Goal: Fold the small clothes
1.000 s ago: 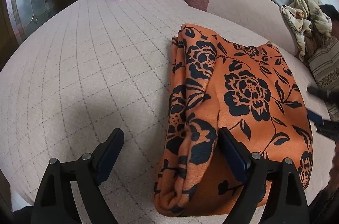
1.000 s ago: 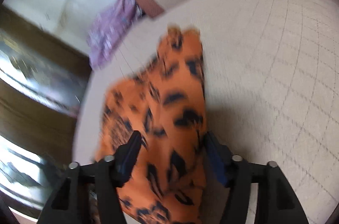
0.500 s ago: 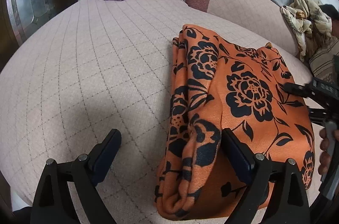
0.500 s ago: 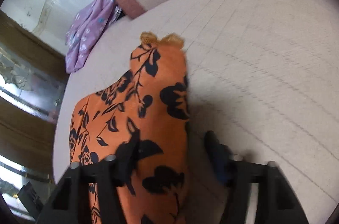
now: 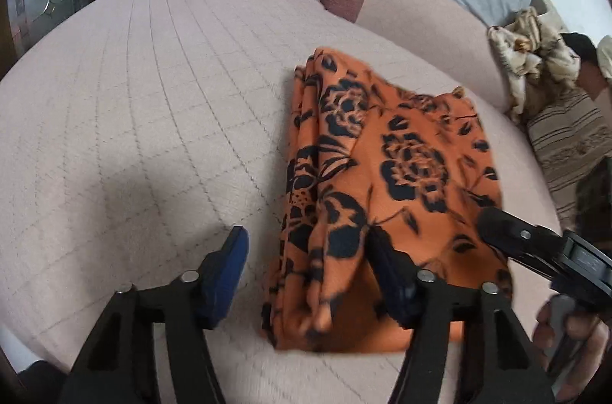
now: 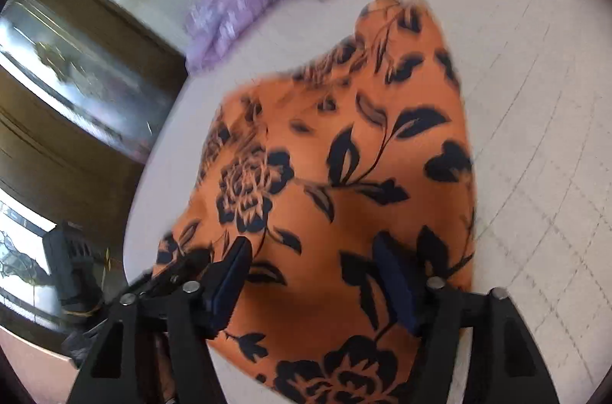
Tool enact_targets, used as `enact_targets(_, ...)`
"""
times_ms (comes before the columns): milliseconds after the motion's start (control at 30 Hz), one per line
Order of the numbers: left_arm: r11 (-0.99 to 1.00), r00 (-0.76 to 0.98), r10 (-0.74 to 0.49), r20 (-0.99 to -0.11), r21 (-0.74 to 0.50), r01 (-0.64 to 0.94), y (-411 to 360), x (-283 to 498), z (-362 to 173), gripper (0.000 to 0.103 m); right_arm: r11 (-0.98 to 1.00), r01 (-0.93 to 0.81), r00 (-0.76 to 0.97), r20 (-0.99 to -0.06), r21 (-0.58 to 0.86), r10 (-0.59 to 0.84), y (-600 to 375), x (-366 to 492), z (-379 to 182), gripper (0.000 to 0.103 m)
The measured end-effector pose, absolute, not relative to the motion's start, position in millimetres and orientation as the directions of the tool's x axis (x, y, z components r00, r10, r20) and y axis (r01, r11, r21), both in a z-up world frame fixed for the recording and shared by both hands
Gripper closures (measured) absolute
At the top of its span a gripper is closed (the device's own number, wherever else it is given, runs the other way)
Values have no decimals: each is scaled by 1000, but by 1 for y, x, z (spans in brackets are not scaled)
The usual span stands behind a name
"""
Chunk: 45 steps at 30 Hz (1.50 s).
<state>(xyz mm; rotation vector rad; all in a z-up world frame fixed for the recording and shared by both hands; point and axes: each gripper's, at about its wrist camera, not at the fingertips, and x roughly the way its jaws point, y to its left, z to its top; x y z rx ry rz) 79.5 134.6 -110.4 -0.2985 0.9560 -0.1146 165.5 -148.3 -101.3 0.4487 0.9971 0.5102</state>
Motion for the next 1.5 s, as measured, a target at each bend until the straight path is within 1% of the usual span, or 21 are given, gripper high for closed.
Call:
enact_targets(167,919,606,-309,-733,-395,-10,149,93,-86,31,796,-203,430,-679,570,595,-147,172,-95,34)
enact_targets(233,916,590,-316,-743,-401,-14,150,114,-87,27,795,-208,435,-674,569,596,-142,170,-98,34)
enact_targets(300,902,517,-370,-772,-431,2,147,145,-103,27,788,-212,436,-666,577,605,-147,168,-96,33)
enact_targets(367,921,431,-337,-837,-387,-32,148,171,-135,45,776,-208,429,-658,595,620,-148,167,-100,34)
enact_targets(433,877,426,-405,-809,-476,-71,161,174,-143,52,765,-215,413,-653,607,634,-147,171,-104,34)
enact_targets(467,876,426,-408,-808,-478,-68,163,171,-139,54,762,-220,405,-654,609,639,-149,172,-104,34)
enact_targets(567,915,444,-349,-825,-402,-27,154,162,-120,55,756,-231,398,-649,613,648,-150,172,-105,34)
enact_targets(600,918,450,-347,-823,-397,-18,152,162,-114,51,757,-234,399,-650,610,647,-149,172,-105,34)
enact_targets(633,918,464,-347,-815,-396,-7,150,164,-106,43,757,-237,399,-650,608,647,-149,172,-105,34)
enact_targets(700,924,521,-336,-784,-382,20,146,176,-88,37,754,-239,401,-645,612,650,-150,171,-105,33)
enact_targets(767,951,520,-268,-811,-308,9,143,195,-92,37,749,-238,401,-640,618,655,-151,171,-105,33)
enact_targets(800,967,474,-220,-853,-254,-8,142,210,-109,40,747,-237,399,-639,621,658,-152,171,-105,34)
enact_targets(833,967,414,-218,-884,-254,-33,144,220,-125,43,746,-235,399,-638,623,658,-152,171,-105,34)
enact_targets(867,947,385,-261,-885,-313,-77,152,225,-137,43,744,-233,397,-637,626,661,-152,171,-105,34)
enact_targets(933,941,437,-263,-860,-328,-79,155,215,-117,43,742,-234,392,-637,629,664,-152,171,-105,34)
enact_targets(1067,964,522,-215,-826,-265,-22,153,175,-79,43,713,-218,399,-606,666,688,-158,171,-108,34)
enact_targets(1167,970,552,-210,-807,-244,12,149,136,-62,37,711,-201,405,-604,674,687,-160,169,-106,34)
enact_targets(1267,980,552,-166,-817,-200,-2,148,108,-70,37,718,-182,403,-615,671,677,-159,168,-103,34)
enact_targets(1333,987,449,-104,-887,-149,-65,149,107,-109,36,723,-163,405,-623,671,670,-161,166,-99,33)
enact_targets(1433,963,465,-161,-871,-242,-119,159,96,-117,35,727,-147,417,-624,671,661,-165,156,-89,31)
enact_targets(1500,966,494,-149,-857,-233,-112,158,86,-104,35,734,-167,426,-623,659,656,-167,145,-82,28)
